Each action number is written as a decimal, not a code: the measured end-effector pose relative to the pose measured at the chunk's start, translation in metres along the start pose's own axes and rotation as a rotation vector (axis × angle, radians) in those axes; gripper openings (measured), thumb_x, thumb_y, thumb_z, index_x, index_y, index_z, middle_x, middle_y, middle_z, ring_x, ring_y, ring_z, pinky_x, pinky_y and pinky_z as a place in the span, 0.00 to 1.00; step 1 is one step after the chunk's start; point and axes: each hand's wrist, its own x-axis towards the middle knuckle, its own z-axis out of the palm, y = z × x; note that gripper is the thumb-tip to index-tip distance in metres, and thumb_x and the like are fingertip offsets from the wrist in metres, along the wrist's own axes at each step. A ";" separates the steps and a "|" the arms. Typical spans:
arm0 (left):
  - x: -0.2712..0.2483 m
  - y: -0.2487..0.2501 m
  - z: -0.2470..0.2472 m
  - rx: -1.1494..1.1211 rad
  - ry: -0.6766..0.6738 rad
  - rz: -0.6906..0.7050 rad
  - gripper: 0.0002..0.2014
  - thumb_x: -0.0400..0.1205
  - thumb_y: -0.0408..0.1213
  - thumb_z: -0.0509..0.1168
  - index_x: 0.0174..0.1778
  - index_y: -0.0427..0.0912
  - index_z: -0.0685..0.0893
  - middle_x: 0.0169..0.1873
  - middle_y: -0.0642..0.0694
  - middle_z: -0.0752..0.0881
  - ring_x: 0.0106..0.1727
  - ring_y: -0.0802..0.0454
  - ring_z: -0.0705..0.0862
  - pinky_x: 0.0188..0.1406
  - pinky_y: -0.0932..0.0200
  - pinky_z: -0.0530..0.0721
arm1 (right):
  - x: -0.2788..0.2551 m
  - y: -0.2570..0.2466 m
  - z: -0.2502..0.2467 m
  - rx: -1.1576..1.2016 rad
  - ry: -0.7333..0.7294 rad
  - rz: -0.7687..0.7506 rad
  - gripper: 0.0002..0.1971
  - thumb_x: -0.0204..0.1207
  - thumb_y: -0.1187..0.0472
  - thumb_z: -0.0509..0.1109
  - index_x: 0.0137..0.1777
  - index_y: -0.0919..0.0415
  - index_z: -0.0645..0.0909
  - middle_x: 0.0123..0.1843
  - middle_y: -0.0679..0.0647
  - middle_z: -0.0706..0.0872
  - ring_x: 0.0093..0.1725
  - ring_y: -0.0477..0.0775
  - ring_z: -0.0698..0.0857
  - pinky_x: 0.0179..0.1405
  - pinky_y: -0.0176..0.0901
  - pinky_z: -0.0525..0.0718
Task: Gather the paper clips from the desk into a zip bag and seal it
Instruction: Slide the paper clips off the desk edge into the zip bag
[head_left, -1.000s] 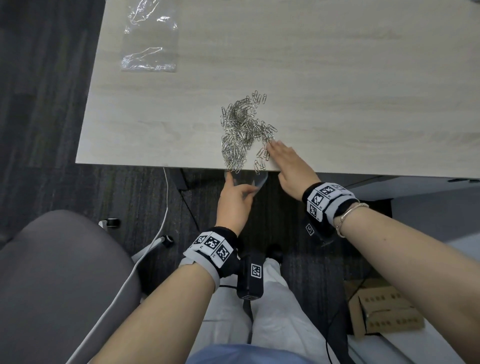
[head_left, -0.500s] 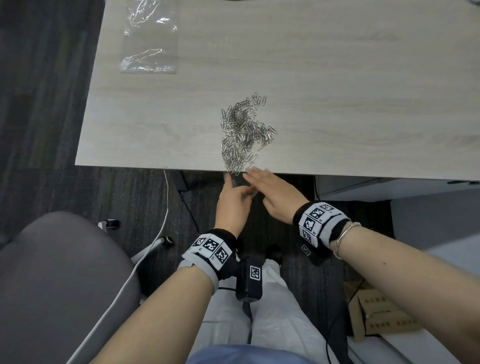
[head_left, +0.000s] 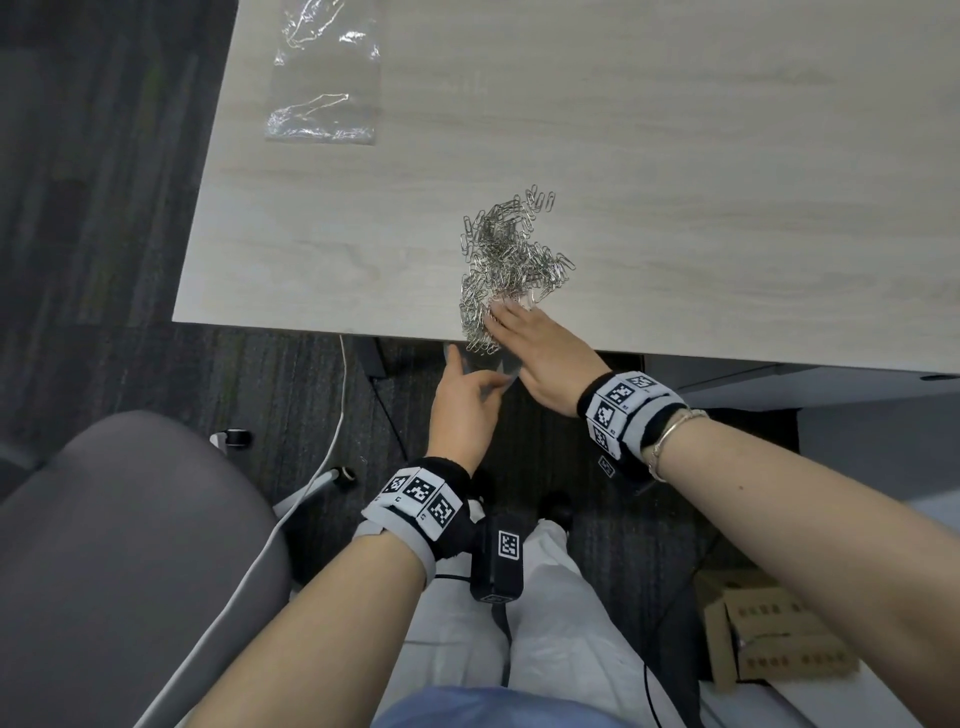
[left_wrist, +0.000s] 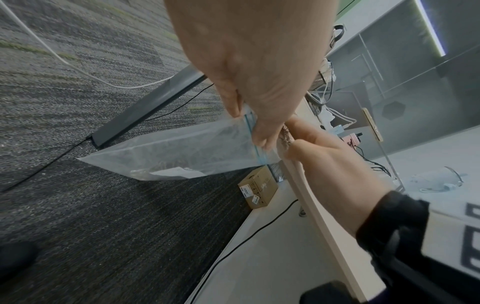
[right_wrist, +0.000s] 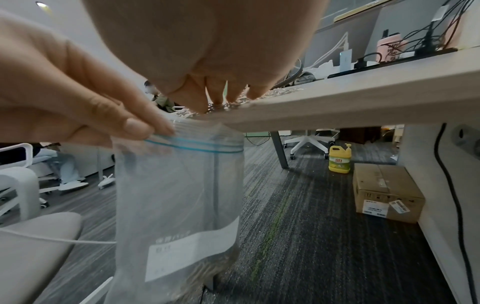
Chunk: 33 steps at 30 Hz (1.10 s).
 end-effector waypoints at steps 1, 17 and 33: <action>0.000 0.000 0.000 0.006 0.005 0.005 0.09 0.81 0.36 0.66 0.54 0.43 0.89 0.80 0.30 0.54 0.80 0.42 0.63 0.67 0.72 0.58 | -0.005 -0.001 0.002 0.008 -0.005 -0.014 0.34 0.76 0.68 0.56 0.82 0.61 0.48 0.85 0.57 0.47 0.84 0.54 0.45 0.81 0.45 0.40; 0.001 -0.005 -0.006 0.027 -0.023 -0.045 0.10 0.81 0.33 0.65 0.56 0.41 0.88 0.80 0.28 0.52 0.79 0.39 0.64 0.68 0.66 0.62 | 0.031 -0.011 -0.010 0.036 0.021 -0.026 0.33 0.75 0.66 0.56 0.81 0.63 0.52 0.84 0.59 0.50 0.84 0.56 0.47 0.83 0.49 0.43; -0.003 -0.004 -0.003 0.029 -0.061 0.012 0.10 0.80 0.33 0.66 0.55 0.42 0.88 0.81 0.32 0.53 0.80 0.43 0.62 0.66 0.74 0.56 | -0.016 -0.007 -0.005 0.214 0.069 0.002 0.35 0.74 0.74 0.54 0.82 0.59 0.51 0.84 0.55 0.51 0.84 0.50 0.48 0.80 0.38 0.42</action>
